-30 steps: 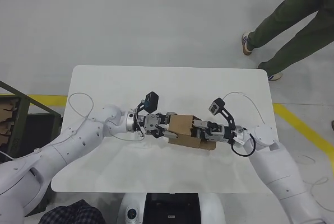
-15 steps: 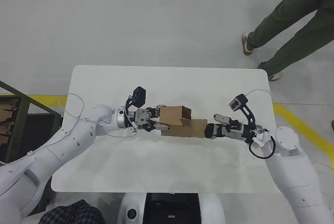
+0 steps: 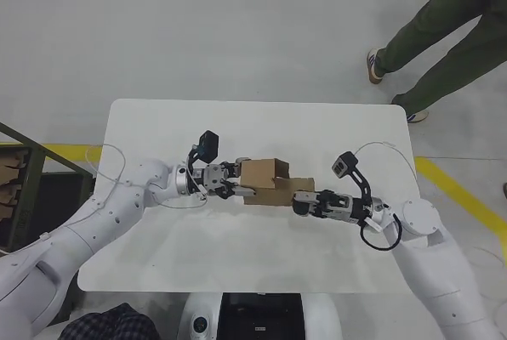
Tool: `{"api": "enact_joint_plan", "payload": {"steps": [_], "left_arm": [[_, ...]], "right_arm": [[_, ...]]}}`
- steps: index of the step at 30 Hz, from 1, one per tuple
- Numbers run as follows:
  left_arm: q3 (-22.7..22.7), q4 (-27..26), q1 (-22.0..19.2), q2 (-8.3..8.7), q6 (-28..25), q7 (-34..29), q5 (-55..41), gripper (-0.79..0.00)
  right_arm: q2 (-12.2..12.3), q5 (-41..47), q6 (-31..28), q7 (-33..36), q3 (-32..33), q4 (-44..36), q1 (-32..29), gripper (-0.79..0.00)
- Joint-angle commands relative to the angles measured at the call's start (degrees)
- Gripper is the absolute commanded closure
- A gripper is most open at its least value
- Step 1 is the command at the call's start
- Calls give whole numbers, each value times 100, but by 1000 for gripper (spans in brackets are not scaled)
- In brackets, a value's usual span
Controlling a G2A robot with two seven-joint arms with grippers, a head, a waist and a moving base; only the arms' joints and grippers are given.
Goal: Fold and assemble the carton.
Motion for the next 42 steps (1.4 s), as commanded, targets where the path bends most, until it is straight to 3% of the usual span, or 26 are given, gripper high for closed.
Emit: {"api": "enact_joint_plan", "payload": {"steps": [1, 13, 30, 42], "left_arm": [[-14, -27, 15, -6, 0, -22, -5, -376], [-39, -23, 30, -23, 0, -105, -105, -379], [23, 65, -28, -54, 0, -183, -311, -385], [213, -28, -90, -37, 0, -110, -362, -403]], "right_arm": [[-5, -22, 30, -57, -27, 27, 38, 0], [-50, -84, 173, -428, -247, 176, 263, 0], [52, -489, 389, -35, -131, -109, 203, 0], [-9, -536, 514, -370, -417, 53, 511, 0]]}}
